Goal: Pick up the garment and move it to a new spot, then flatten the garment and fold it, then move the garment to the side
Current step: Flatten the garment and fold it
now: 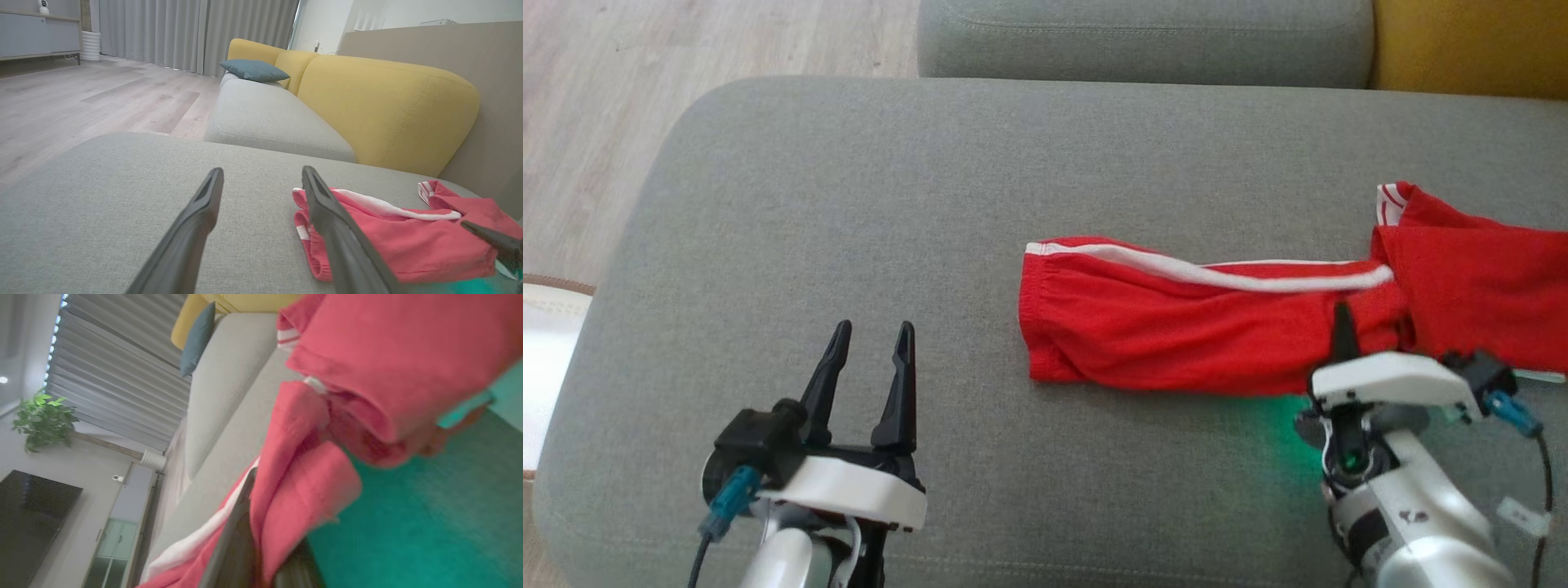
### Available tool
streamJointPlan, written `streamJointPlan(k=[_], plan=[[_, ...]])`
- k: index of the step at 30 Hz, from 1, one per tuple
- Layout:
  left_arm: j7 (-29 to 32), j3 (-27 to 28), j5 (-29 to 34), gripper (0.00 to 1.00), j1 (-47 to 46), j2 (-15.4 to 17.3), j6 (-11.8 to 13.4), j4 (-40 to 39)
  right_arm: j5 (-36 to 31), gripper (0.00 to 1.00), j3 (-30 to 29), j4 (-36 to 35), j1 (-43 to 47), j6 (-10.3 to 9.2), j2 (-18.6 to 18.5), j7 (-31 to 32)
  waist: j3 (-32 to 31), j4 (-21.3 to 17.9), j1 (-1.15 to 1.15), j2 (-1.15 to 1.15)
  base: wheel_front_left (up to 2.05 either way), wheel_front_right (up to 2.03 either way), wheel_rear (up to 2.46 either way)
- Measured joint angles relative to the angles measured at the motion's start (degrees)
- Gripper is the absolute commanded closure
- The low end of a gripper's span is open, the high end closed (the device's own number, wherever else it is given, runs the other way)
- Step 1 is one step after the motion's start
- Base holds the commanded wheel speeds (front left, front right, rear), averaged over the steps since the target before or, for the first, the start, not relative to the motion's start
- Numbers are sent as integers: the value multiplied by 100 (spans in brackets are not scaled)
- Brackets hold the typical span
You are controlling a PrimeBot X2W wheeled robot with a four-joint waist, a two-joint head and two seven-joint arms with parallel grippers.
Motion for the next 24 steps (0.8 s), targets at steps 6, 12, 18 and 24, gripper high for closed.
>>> streamJointPlan(k=[6, 12, 18, 24], plan=[[1, -15, 19, 0, 0, 0, -7, 29, -34, 100, 169, -726, -10, 0, -3, -16, -79, 103, 0, 0, 0, 0, 0], [1, -23, 47, 0, 16, 1, -5, 44, 129, 100, 811, -1183, 8, 0, -1, -16, -166, 263, 0, 0, 0, 0, 0], [1, -25, 47, 0, 47, 3, 0, 78, 258, 100, 1414, -1383, 10, 0, -2, -16, -241, 433, 0, 0, 0, 0, 0], [1, -27, 47, 0, 52, 4, 0, 83, 357, 100, 1998, -1513, 8, 0, -2, -16, -292, 590, 0, 0, 0, 0, 0]])
